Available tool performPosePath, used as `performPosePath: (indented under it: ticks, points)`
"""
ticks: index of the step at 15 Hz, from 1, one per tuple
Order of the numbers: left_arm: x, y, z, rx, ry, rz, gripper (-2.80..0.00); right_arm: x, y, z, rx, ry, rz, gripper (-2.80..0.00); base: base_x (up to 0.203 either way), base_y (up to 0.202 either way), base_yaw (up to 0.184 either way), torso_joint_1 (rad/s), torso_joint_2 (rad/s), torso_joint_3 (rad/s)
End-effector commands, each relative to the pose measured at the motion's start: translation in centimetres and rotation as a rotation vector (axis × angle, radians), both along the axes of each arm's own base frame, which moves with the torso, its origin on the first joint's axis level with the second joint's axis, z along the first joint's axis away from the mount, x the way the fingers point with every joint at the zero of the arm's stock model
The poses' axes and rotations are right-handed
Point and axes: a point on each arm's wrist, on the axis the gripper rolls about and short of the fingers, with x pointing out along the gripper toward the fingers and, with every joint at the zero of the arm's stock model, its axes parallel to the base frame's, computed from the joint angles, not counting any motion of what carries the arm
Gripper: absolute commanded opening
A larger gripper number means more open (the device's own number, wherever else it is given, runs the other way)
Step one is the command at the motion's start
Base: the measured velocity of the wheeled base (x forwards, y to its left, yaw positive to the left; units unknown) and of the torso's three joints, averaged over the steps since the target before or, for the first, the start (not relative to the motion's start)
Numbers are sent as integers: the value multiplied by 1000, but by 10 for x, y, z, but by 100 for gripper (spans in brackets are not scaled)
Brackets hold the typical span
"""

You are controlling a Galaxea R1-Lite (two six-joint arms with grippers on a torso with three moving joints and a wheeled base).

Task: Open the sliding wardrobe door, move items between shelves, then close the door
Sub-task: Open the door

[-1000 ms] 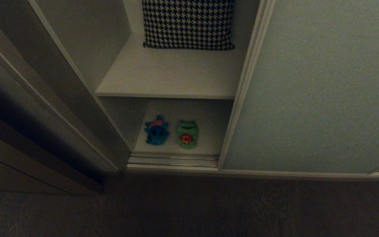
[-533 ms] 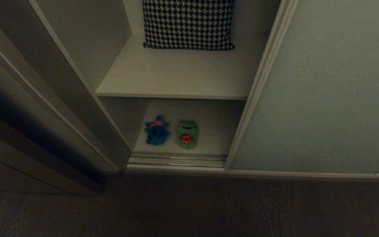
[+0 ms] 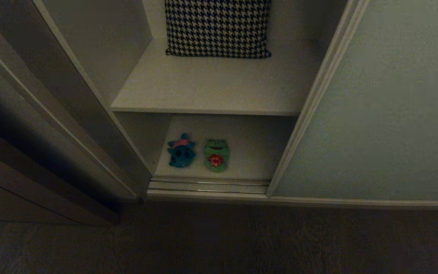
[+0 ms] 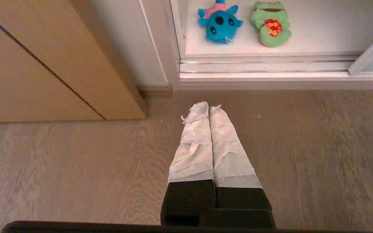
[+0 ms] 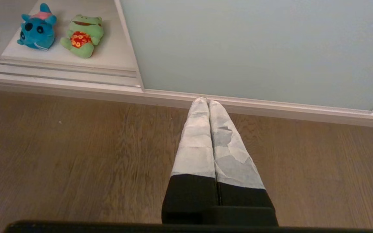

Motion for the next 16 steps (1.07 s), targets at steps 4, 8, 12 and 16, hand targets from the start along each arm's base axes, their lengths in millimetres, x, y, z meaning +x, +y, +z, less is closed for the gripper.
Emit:
performPosePath:
  ticks: [4,8,12,16]
  points:
    - [-1,0,-5,-2,-15,1,-280,0,0,0,0,-2,1,-280,0,0,0,0,0,0]
    - [-1,0,-5,-20,-18,1,-280,0,0,0,0,-2,1,-280,0,0,0,0,0,0]
    - [-1,1,-4,-35,-18,24,-280,0,0,0,0,-2,1,-280,0,0,0,0,0,0]
    - [-1,1,-4,-50,-18,32,-280,0,0,0,0,-2,1,-280,0,0,0,0,3,-59]
